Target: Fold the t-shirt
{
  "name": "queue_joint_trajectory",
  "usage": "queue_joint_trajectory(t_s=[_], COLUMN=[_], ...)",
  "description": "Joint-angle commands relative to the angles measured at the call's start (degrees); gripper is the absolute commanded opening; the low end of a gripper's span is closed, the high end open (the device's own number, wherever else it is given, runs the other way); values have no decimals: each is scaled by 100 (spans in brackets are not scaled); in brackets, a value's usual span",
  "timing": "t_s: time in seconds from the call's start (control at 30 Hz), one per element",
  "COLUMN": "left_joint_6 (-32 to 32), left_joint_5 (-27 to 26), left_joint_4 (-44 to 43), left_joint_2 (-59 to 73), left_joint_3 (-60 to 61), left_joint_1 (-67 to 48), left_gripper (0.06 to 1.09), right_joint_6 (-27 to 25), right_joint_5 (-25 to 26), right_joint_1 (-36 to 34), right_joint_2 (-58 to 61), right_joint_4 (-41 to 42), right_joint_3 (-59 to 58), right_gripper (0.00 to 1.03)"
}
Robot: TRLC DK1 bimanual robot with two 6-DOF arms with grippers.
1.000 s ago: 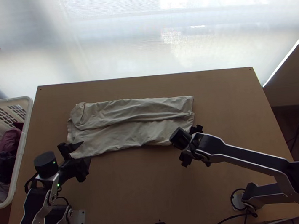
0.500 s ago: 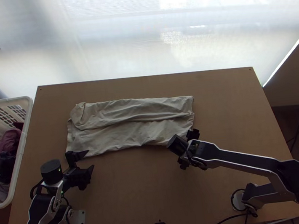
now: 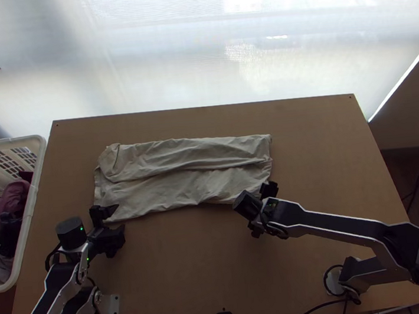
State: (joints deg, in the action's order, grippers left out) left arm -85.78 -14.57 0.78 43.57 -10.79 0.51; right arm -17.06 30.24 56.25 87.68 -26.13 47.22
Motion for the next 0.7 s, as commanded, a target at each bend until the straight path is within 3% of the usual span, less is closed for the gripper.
queue_joint_trajectory(t_s=[0.0, 0.13, 0.27, 0.37, 0.53, 0.67], left_joint_6=[-132, -150, -185, -167, -123, -106], left_joint_5=[42, 42, 42, 42, 33, 33], left_joint_4=[-579, -579, -605, -623, -710, -719], left_joint_2=[653, 714, 758, 864, 1031, 1127], left_joint_3=[-64, -73, -90, -117, -213, -301], left_joint_1=[186, 186, 195, 195, 221, 230], left_gripper=[100, 97, 92, 91, 79, 62], right_joint_6=[-140, -280, -342, -333, -491, -658], right_joint_5=[114, 254, 263, 272, 395, 421], right_joint_1=[0, -9, -17, -35, -53, -123], right_joint_2=[100, 206, 320, 505, 663, 777], right_joint_4=[345, 679, 943, 1119, 1497, 1778], right_joint_3=[-161, -293, -354, -380, -389, -398], right_gripper=[87, 86, 75, 75, 65, 59])
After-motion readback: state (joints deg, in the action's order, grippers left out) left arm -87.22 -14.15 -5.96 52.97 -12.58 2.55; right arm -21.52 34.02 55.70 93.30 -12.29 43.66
